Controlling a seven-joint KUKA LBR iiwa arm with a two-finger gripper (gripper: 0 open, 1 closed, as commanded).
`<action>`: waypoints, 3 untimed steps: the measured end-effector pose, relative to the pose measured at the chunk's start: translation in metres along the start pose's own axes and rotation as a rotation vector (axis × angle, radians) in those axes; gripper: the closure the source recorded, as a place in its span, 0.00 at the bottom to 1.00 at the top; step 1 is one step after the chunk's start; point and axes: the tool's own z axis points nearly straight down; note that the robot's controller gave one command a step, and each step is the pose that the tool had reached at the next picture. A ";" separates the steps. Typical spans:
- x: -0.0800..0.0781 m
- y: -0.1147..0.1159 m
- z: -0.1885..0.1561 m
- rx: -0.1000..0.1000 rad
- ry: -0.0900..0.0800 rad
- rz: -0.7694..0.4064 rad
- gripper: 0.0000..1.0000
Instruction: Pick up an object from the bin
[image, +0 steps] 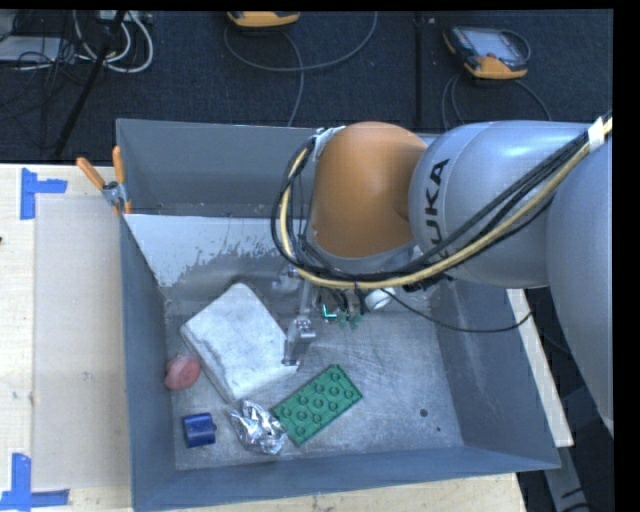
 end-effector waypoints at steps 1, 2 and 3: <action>0.037 -0.056 0.077 0.002 0.000 -0.168 0.00; 0.036 -0.054 0.074 0.000 -0.006 -0.167 1.00; 0.036 -0.055 0.074 0.000 -0.006 -0.166 0.00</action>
Offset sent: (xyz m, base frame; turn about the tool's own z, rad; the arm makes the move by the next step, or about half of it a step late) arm -0.0357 -0.0543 -0.0730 -0.1710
